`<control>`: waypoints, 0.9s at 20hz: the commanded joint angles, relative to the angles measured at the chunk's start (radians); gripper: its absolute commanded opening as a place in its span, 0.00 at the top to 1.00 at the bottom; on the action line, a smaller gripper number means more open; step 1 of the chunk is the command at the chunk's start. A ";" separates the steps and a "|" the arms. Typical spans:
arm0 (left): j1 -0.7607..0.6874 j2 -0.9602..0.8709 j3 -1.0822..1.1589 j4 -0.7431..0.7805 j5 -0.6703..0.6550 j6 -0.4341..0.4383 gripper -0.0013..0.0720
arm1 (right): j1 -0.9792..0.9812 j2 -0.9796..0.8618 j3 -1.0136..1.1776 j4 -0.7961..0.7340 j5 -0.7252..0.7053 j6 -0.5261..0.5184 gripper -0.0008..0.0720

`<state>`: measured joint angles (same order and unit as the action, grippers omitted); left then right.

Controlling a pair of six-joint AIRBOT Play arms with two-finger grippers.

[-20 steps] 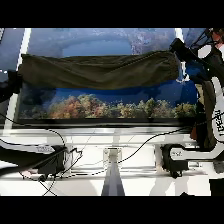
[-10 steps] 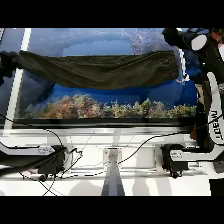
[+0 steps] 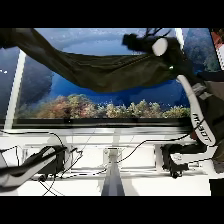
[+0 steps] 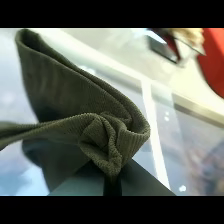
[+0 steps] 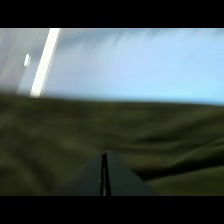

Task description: Fold the clothes and pants, and hang the long-sleeved shirts on hangers.

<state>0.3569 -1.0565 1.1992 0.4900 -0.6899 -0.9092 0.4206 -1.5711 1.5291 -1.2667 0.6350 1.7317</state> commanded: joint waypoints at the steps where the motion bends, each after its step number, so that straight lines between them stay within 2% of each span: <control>1: -0.140 0.141 0.001 0.064 -0.005 -0.035 0.96 | 0.162 -0.055 0.003 0.013 0.038 0.002 0.96; 6: -0.302 0.159 0.001 0.064 -0.034 -0.056 0.96 | 0.375 -0.137 0.048 0.047 -0.073 0.004 0.96; 11: -0.347 0.138 0.000 0.064 -0.034 -0.056 0.96 | 0.474 -0.180 0.100 0.047 -0.186 0.010 0.96; 18: -0.343 0.068 -0.001 0.064 -0.034 -0.055 0.96 | 0.334 -0.168 0.100 -0.035 -0.005 0.001 0.95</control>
<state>0.0166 -0.9581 1.1988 0.5529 -0.7231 -0.9649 0.8143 -1.7454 1.6268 -1.2667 0.5518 1.7382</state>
